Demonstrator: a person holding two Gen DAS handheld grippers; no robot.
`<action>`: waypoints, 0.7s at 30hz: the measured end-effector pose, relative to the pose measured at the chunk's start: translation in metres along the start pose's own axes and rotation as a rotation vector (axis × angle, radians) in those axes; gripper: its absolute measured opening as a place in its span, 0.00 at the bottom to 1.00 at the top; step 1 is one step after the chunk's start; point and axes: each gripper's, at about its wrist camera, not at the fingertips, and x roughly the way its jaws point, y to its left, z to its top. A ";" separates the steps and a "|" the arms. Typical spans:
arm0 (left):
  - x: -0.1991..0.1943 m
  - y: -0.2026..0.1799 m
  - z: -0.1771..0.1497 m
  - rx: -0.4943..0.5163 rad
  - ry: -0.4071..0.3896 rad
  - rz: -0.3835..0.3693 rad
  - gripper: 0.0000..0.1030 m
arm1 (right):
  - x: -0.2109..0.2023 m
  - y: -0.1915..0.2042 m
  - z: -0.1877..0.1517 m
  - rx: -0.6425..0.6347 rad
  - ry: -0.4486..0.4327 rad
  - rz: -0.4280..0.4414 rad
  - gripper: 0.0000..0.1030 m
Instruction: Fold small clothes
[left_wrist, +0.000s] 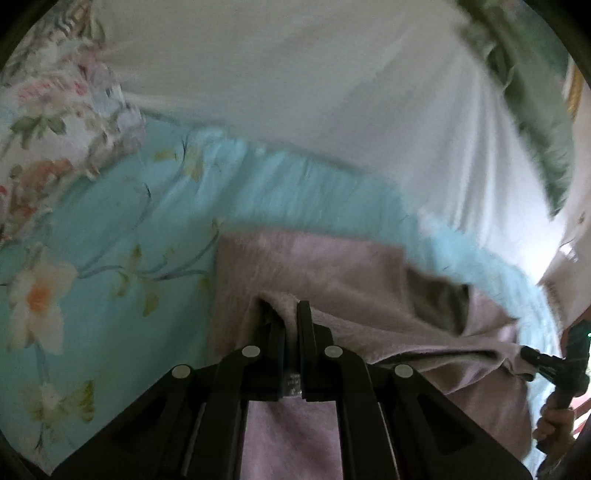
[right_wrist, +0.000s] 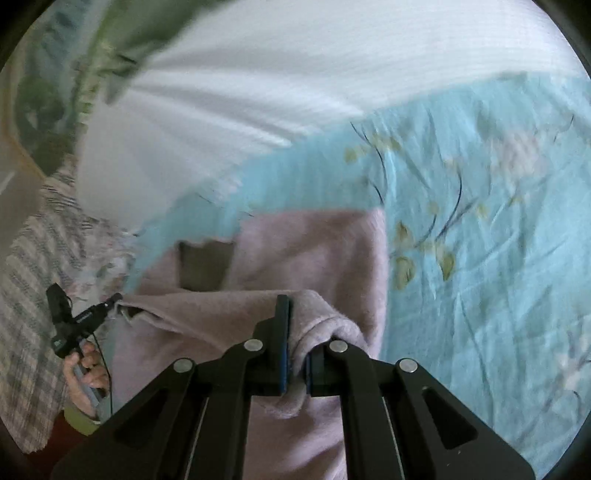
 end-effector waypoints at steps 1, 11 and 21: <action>0.005 0.000 -0.003 0.004 0.016 0.005 0.07 | 0.010 -0.004 0.000 0.018 0.033 -0.018 0.08; -0.057 -0.020 -0.061 0.064 -0.020 -0.135 0.53 | -0.075 0.020 -0.026 -0.027 -0.177 -0.019 0.60; 0.014 -0.081 -0.077 0.252 0.158 -0.098 0.45 | 0.070 0.107 -0.041 -0.259 0.208 0.061 0.43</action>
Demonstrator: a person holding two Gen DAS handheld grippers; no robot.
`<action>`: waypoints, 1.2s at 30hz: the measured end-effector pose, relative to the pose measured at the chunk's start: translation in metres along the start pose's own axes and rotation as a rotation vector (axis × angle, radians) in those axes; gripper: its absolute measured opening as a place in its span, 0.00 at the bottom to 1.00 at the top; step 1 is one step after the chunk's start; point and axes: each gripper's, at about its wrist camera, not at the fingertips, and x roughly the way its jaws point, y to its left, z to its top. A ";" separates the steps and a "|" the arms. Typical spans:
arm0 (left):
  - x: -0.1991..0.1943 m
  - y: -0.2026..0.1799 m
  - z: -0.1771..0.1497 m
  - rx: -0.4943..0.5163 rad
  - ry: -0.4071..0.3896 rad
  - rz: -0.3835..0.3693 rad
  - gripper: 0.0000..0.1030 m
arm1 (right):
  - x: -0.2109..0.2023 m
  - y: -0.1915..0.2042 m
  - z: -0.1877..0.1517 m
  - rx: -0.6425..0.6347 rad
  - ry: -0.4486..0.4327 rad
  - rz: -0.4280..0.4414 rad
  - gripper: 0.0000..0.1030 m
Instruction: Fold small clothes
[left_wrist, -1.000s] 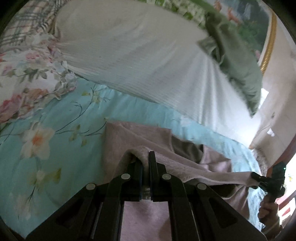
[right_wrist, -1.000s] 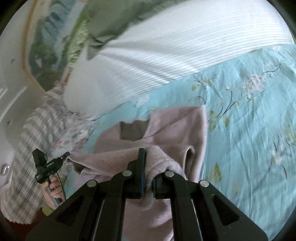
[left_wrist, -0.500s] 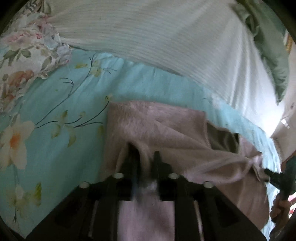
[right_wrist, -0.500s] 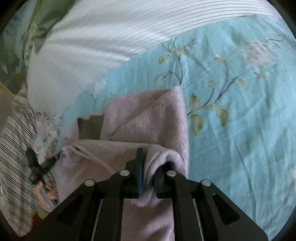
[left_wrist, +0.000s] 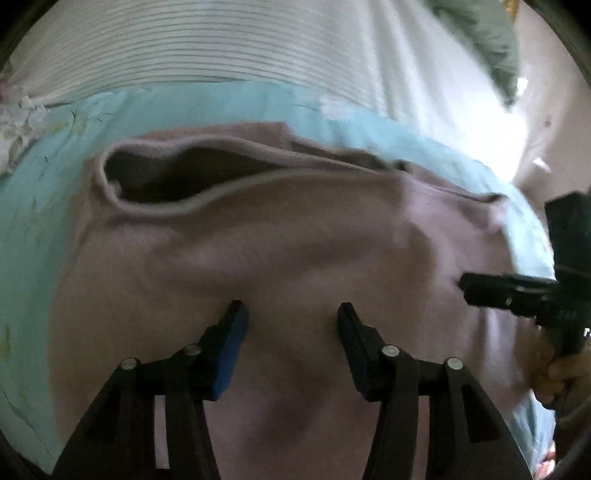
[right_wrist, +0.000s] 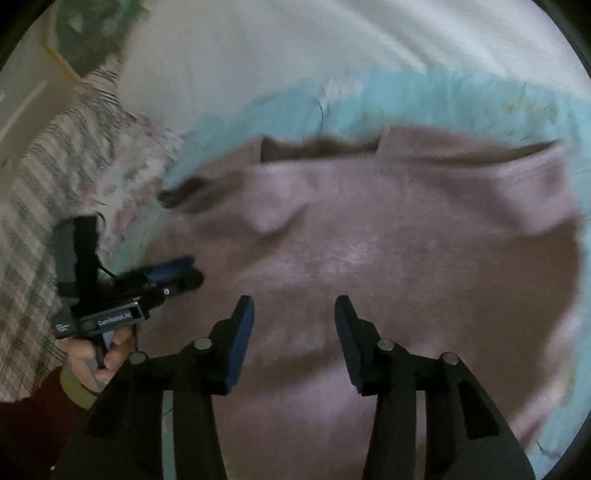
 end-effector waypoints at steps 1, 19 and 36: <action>0.003 0.010 0.010 -0.018 -0.011 0.006 0.37 | 0.006 -0.014 0.007 0.024 -0.008 -0.054 0.39; -0.096 0.079 -0.062 -0.427 -0.215 -0.080 0.49 | -0.104 -0.050 -0.059 0.340 -0.345 -0.063 0.42; -0.105 0.034 -0.191 -0.586 -0.143 -0.244 0.62 | -0.090 0.024 -0.154 0.247 -0.264 0.088 0.46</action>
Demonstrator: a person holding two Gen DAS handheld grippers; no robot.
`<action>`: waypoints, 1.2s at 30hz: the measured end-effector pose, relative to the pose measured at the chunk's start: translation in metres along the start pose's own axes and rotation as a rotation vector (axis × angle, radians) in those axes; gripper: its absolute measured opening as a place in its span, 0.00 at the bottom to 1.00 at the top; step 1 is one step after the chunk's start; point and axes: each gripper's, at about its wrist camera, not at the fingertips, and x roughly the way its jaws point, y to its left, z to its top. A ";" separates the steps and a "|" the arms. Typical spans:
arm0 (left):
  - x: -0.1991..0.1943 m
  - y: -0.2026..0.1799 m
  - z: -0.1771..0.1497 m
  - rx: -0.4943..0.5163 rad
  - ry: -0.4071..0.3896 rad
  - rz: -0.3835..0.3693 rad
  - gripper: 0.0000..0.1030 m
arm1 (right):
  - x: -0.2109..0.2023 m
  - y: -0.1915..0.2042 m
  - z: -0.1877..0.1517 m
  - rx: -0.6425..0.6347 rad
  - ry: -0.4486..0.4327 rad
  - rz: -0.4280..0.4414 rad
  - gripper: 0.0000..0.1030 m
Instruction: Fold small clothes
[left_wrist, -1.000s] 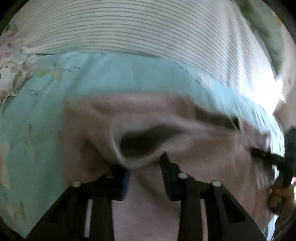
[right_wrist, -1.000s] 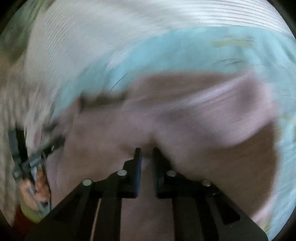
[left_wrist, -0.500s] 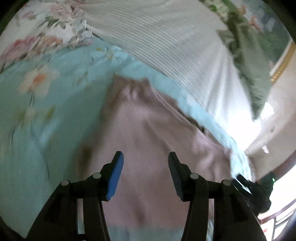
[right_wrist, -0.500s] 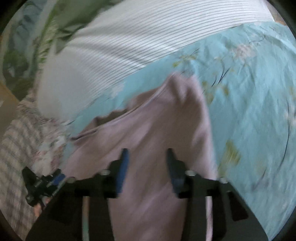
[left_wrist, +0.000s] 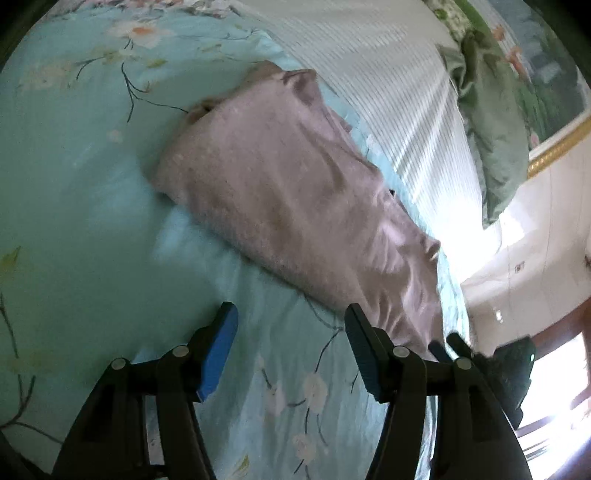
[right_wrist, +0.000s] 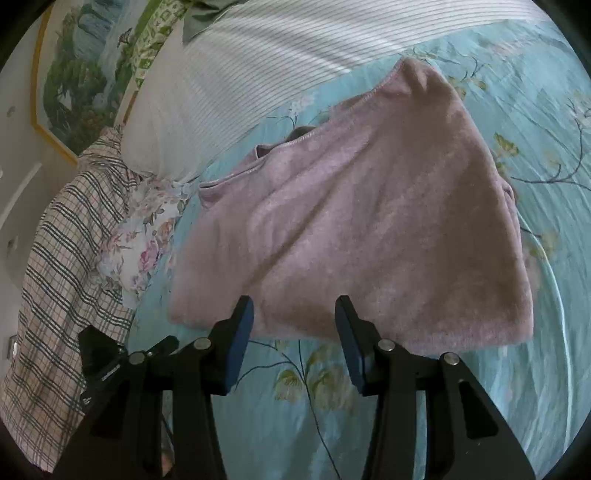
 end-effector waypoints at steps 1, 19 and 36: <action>0.004 0.000 0.004 -0.016 0.004 -0.014 0.66 | -0.001 -0.001 0.000 0.001 -0.001 -0.001 0.46; 0.046 -0.034 0.083 0.037 -0.187 0.128 0.05 | -0.019 -0.027 0.025 0.054 -0.034 0.004 0.52; 0.129 -0.199 -0.041 0.765 -0.052 0.181 0.05 | 0.034 -0.052 0.118 0.097 0.109 0.142 0.73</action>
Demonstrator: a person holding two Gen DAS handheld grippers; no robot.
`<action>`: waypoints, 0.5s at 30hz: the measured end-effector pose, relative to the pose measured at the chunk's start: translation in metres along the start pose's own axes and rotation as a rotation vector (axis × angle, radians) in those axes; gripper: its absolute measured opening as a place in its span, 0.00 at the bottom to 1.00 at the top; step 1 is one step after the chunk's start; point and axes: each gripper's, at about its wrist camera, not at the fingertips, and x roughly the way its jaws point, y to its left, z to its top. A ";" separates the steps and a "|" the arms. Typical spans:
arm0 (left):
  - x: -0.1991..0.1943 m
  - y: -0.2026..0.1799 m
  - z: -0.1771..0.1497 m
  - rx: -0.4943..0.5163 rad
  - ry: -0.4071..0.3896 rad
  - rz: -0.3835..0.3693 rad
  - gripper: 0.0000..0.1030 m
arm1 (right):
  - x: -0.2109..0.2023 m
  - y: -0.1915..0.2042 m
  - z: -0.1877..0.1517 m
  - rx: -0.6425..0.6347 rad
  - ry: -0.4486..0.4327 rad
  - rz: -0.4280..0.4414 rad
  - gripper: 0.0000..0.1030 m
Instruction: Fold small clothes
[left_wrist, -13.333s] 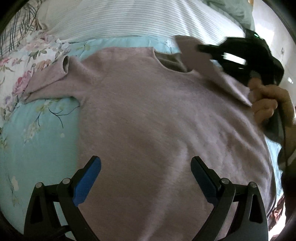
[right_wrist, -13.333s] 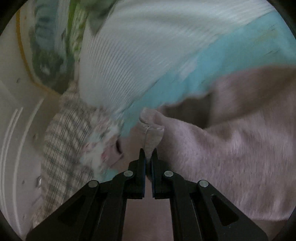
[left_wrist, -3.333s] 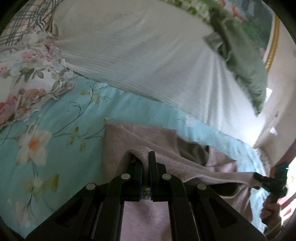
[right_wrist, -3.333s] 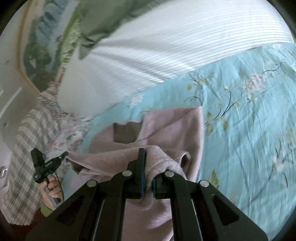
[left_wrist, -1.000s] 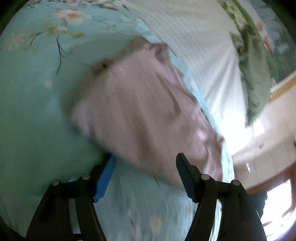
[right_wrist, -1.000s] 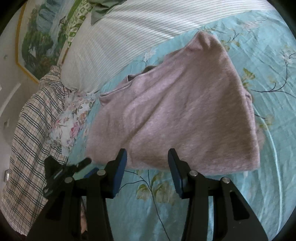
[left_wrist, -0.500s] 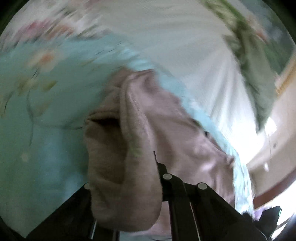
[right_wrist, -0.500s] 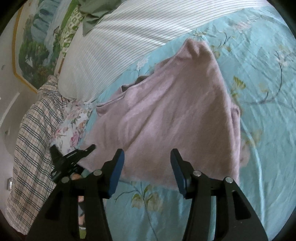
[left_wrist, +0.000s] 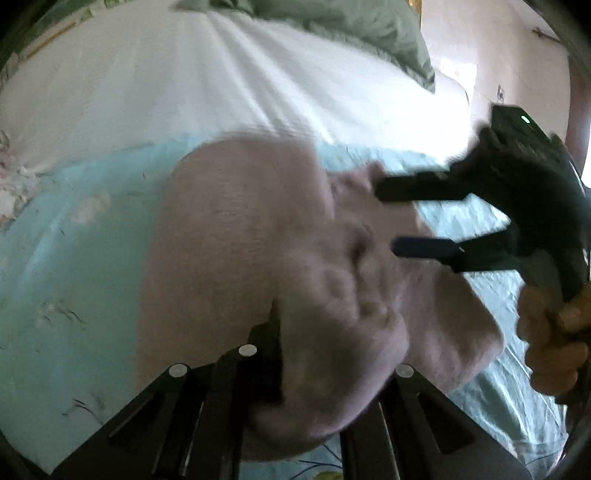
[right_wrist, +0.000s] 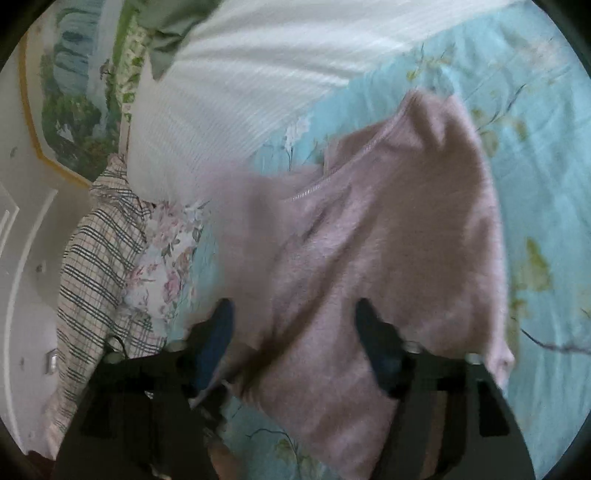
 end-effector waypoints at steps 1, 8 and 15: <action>0.002 0.002 -0.001 -0.008 0.005 -0.003 0.05 | 0.007 -0.002 0.003 0.010 0.013 0.003 0.73; -0.022 0.010 0.012 -0.073 -0.071 -0.054 0.05 | 0.044 0.005 0.023 0.003 0.069 -0.020 0.73; -0.040 0.016 0.022 -0.076 -0.097 -0.057 0.05 | 0.095 -0.003 0.048 0.098 0.116 0.007 0.55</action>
